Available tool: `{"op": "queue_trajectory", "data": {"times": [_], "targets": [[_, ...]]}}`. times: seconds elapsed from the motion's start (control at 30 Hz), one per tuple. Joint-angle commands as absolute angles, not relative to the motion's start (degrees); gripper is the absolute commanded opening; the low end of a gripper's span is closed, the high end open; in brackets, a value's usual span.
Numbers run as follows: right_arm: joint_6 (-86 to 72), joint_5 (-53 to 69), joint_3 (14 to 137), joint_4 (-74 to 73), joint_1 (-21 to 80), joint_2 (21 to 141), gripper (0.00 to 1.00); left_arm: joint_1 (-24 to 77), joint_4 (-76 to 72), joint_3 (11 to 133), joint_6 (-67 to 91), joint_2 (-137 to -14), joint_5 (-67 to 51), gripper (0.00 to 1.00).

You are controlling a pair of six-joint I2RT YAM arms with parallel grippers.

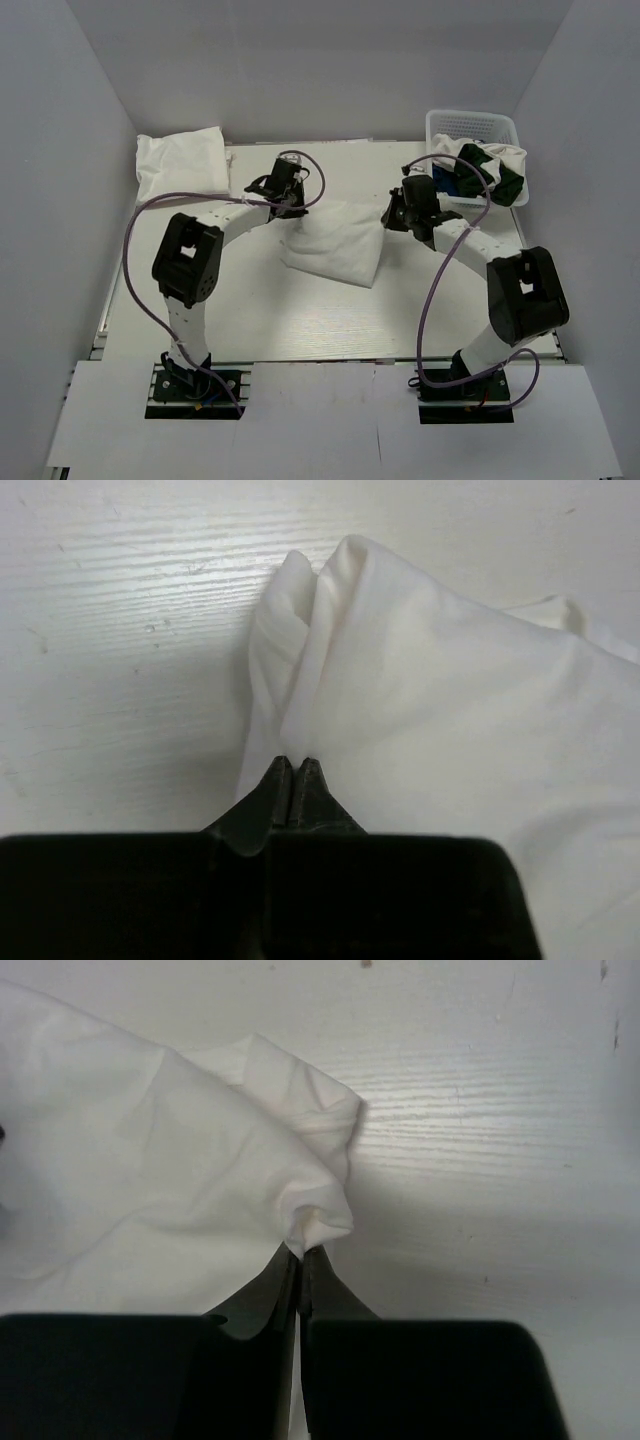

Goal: Fold and stack the t-shirts

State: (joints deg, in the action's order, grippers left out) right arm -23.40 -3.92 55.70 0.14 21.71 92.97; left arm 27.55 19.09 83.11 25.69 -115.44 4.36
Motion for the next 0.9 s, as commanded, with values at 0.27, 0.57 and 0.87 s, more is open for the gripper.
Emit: {"op": "queue_trajectory", "data": {"times": [0.27,0.57,0.87], "targets": [[-21.00,-1.93,63.62,1.49,19.95,97.81,0.00,26.90,1.68,77.43,27.68,-110.29,9.39,0.00],[-24.52,-6.95,70.23,-4.48,17.49,108.81,0.22,25.05,1.85,85.77,25.93,-120.32,4.14,0.00],[-22.68,-2.20,69.09,-3.43,17.67,103.03,0.90,25.05,5.35,82.09,25.40,-112.95,1.24,1.00]]}}
